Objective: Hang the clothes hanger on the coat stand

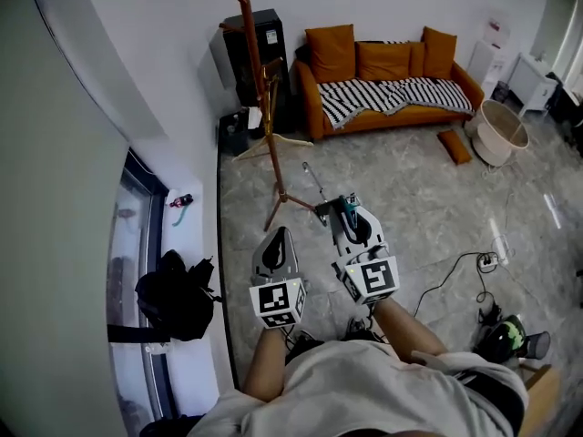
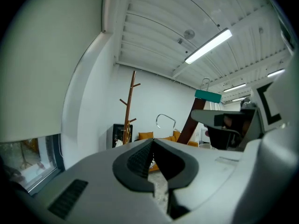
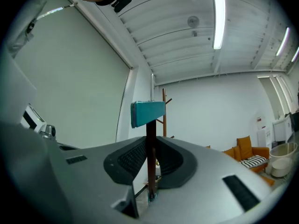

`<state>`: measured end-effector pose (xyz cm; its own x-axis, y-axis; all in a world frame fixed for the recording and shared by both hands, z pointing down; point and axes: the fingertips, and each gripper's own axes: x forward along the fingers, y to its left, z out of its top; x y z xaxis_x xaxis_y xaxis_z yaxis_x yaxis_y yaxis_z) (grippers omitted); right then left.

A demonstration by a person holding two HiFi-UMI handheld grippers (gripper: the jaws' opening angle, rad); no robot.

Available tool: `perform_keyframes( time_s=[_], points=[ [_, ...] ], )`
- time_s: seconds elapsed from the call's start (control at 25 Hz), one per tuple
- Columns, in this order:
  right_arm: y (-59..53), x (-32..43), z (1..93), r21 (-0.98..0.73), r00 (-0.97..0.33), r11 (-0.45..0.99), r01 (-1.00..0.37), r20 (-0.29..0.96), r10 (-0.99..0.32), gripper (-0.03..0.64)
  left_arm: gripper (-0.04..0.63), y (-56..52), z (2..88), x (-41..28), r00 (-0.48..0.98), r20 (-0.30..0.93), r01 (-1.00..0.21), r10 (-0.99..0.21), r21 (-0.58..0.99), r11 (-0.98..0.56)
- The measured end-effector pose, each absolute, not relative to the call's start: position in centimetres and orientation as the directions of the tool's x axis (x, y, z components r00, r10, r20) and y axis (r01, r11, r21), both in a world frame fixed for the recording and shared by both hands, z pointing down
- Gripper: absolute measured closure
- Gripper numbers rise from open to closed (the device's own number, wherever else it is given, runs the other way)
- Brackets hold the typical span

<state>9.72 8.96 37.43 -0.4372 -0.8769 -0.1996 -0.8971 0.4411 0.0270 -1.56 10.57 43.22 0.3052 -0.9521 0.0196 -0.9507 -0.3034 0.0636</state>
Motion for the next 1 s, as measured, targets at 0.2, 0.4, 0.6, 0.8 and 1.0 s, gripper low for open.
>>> perform_keyframes(
  time_s=[0.2, 0.4, 0.6, 0.8, 1.0],
  points=[
    [9.5, 6.8, 37.2, 0.041, -0.440, 0.442, -0.896, -0.206, -0.874, 0.565, 0.586, 11.3, 43.9, -5.0, 0.300, 0.021, -0.952, -0.954, 0.076, -0.298],
    [10.2, 4.9, 37.0, 0.047, -0.425, 0.425, -0.904, -0.216, -0.879, 0.565, 0.586, 11.7, 44.9, -7.7, 0.309, 0.024, -0.948, -0.951, 0.092, -0.305],
    [10.1, 4.2, 37.5, 0.054, -0.425, 0.423, -0.905, -0.193, -0.884, 0.565, 0.586, 11.2, 46.1, -8.4, 0.317, 0.038, -0.943, -0.948, 0.117, -0.311],
    [8.7, 3.8, 37.8, 0.053, -0.434, 0.432, -0.900, -0.194, -0.880, 0.565, 0.586, 9.7, 46.7, -8.8, 0.304, 0.045, -0.948, -0.952, 0.117, -0.298],
    [5.5, 2.8, 38.1, 0.026, -0.445, 0.449, -0.893, -0.205, -0.872, 0.565, 0.586, 6.8, 47.0, -10.3, 0.281, 0.057, -0.957, -0.958, 0.092, -0.276]
  ],
)
